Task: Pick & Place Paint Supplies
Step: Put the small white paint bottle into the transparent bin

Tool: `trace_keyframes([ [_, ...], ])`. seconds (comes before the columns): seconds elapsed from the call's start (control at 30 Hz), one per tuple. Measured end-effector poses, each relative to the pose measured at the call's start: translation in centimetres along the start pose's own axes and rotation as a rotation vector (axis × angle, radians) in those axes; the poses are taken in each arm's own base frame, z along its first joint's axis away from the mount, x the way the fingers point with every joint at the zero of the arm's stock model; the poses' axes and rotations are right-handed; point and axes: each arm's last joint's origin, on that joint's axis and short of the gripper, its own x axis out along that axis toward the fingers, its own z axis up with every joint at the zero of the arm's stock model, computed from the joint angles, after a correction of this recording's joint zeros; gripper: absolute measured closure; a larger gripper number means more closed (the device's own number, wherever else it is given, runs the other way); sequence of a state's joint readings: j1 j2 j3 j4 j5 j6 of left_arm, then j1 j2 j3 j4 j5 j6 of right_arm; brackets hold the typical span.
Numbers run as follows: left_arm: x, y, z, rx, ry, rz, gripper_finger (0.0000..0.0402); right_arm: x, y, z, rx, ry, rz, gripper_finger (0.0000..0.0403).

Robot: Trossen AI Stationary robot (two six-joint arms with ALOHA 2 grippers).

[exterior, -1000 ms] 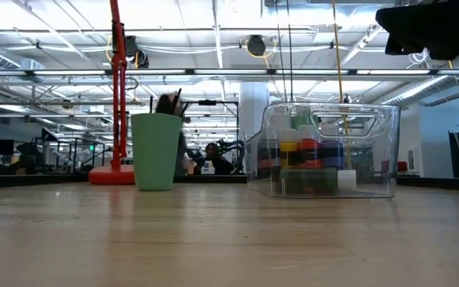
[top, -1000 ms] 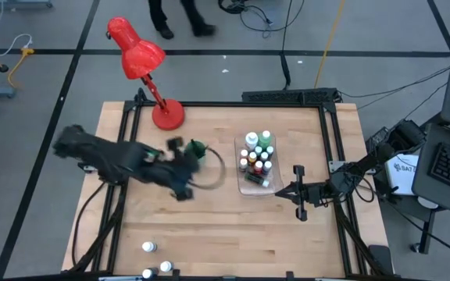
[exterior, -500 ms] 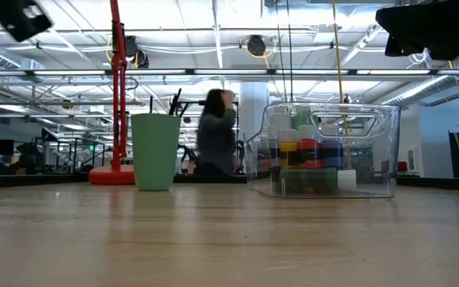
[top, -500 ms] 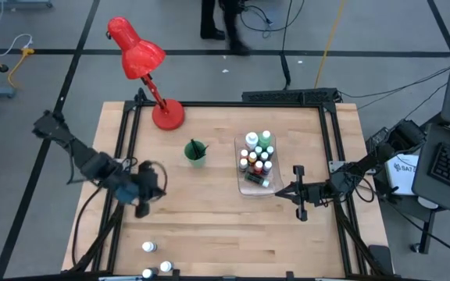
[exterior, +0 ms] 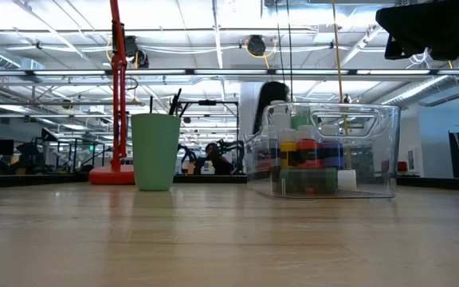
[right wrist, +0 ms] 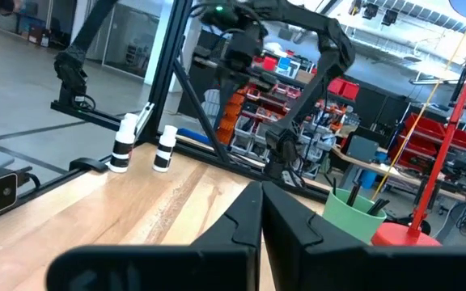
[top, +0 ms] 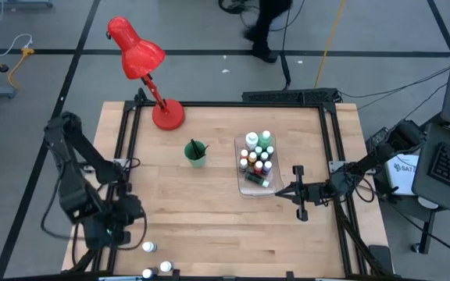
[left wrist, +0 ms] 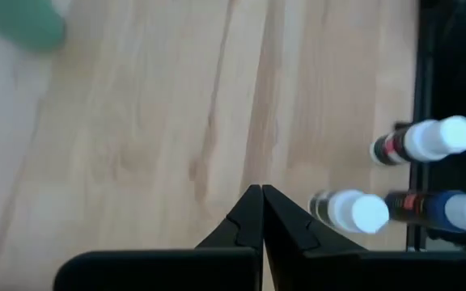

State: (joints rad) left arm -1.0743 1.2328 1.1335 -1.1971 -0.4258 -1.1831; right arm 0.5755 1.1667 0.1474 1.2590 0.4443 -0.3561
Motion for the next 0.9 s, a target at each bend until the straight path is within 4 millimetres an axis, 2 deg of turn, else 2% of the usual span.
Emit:
trace_keyframes([
  [0.13, 1.5, -2.0, -0.3, -0.033, 0.092, 0.008, 0.0391, 0.0, 0.0, 0.0, 0.0, 0.0, 0.0, 0.0399],
  [0.4, 4.8, -4.6, -2.2, 0.167, 0.199, 0.078, 0.0399, 0.0, 0.0, 0.0, -0.003, 0.0, 0.0, 0.0399],
  [0.63, 4.8, -4.6, -1.9, 0.005, 0.174, 0.089, 0.036, 0.0, 0.0, 0.0, -0.024, 0.0, 0.0, 0.0399],
  [0.9, 4.9, -6.3, -1.4, -0.029, 0.146, -0.089, 0.0293, 0.0, 0.0, 0.0, -0.03, 0.0, 0.0, 0.0399],
])
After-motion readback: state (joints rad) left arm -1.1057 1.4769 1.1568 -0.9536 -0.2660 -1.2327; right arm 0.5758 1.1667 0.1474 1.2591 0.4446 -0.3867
